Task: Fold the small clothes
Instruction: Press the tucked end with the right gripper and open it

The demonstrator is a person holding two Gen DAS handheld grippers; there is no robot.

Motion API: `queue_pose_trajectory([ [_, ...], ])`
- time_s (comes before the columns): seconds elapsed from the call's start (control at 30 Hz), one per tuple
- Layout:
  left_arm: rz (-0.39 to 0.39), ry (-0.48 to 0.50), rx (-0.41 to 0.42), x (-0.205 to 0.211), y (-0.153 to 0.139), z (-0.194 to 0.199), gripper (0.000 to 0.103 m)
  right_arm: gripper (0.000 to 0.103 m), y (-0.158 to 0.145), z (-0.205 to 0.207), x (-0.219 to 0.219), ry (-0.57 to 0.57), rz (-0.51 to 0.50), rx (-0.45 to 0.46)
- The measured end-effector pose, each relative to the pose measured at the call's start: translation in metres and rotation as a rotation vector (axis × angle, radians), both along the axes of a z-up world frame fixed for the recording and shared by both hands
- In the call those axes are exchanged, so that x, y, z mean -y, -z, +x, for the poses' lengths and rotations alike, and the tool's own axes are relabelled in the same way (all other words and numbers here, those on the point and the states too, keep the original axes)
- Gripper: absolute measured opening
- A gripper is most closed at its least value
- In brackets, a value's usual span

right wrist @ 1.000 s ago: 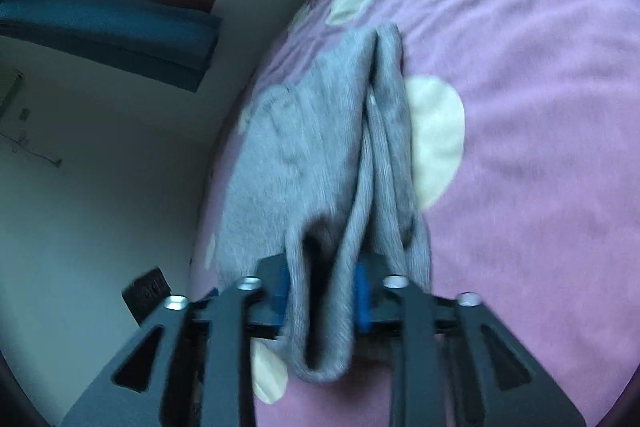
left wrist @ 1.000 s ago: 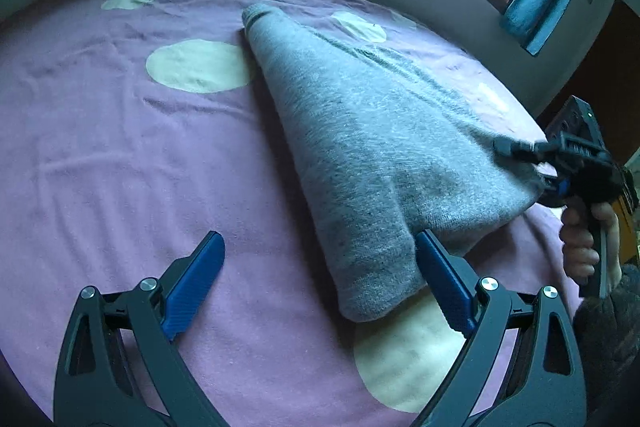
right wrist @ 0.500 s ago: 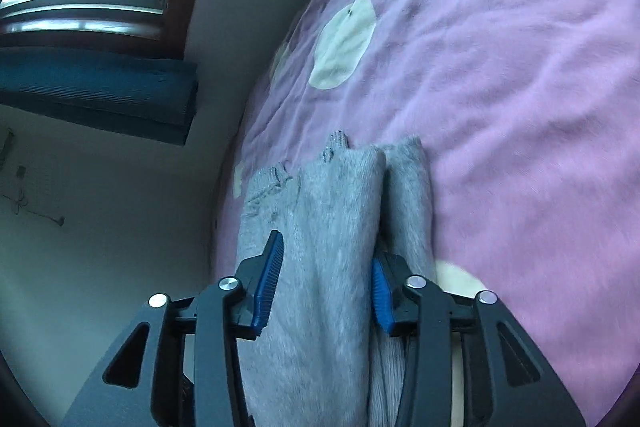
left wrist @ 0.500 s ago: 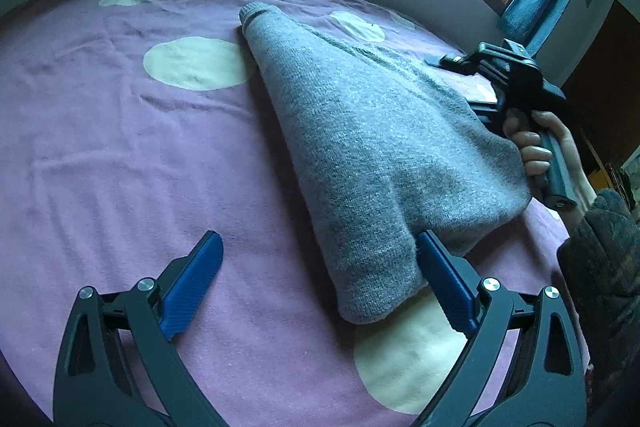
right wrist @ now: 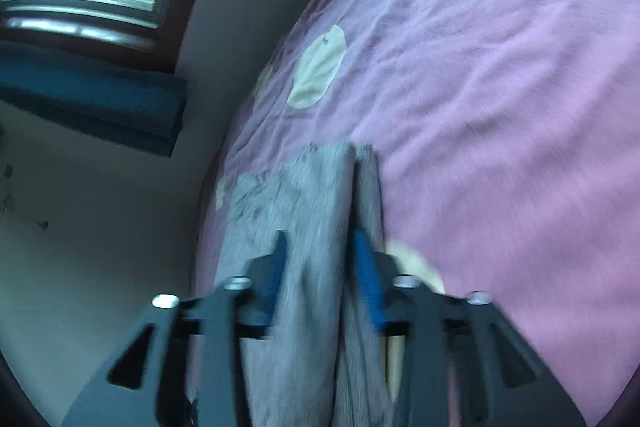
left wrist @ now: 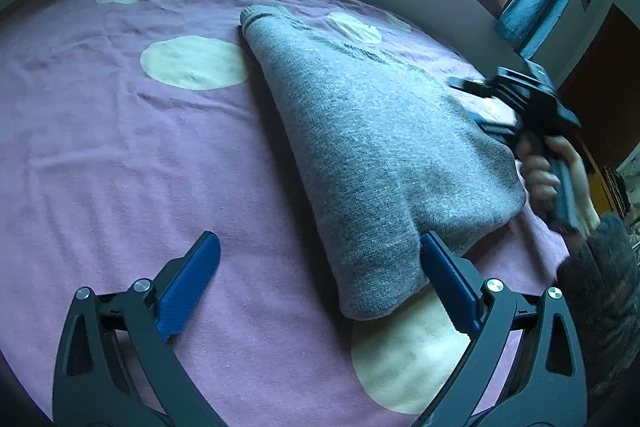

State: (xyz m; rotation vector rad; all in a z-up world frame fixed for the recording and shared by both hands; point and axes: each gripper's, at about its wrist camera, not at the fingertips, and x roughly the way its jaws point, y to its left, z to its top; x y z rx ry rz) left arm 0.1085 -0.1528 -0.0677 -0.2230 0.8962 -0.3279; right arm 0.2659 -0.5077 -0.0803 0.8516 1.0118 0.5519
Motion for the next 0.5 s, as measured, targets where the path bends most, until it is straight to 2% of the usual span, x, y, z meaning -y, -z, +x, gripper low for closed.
queue_pose_trajectory([
  [0.07,0.002,0.000,-0.002,0.002,0.001,0.000,0.099,0.057,-0.006,-0.025,0.004,-0.017,-0.009,0.016],
  [0.2,0.000,-0.002,-0.001,0.002,0.000,-0.001,0.099,0.058,-0.013,-0.070,0.004,-0.061,-0.031,0.030],
  [0.37,-0.005,-0.002,0.001,0.001,0.000,-0.002,0.099,0.057,-0.004,-0.094,-0.004,-0.088,-0.118,0.004],
  [0.4,-0.008,-0.002,0.001,0.000,0.000,-0.002,0.099,0.056,-0.003,-0.096,-0.005,-0.084,-0.143,0.007],
  [0.47,-0.013,-0.002,0.002,-0.001,0.000,-0.002,0.099,0.040,-0.003,-0.098,-0.006,-0.076,-0.184,0.010],
  [0.5,-0.015,-0.002,0.002,-0.001,0.000,-0.002,0.099,0.035,0.000,-0.097,-0.006,-0.074,-0.190,0.000],
])
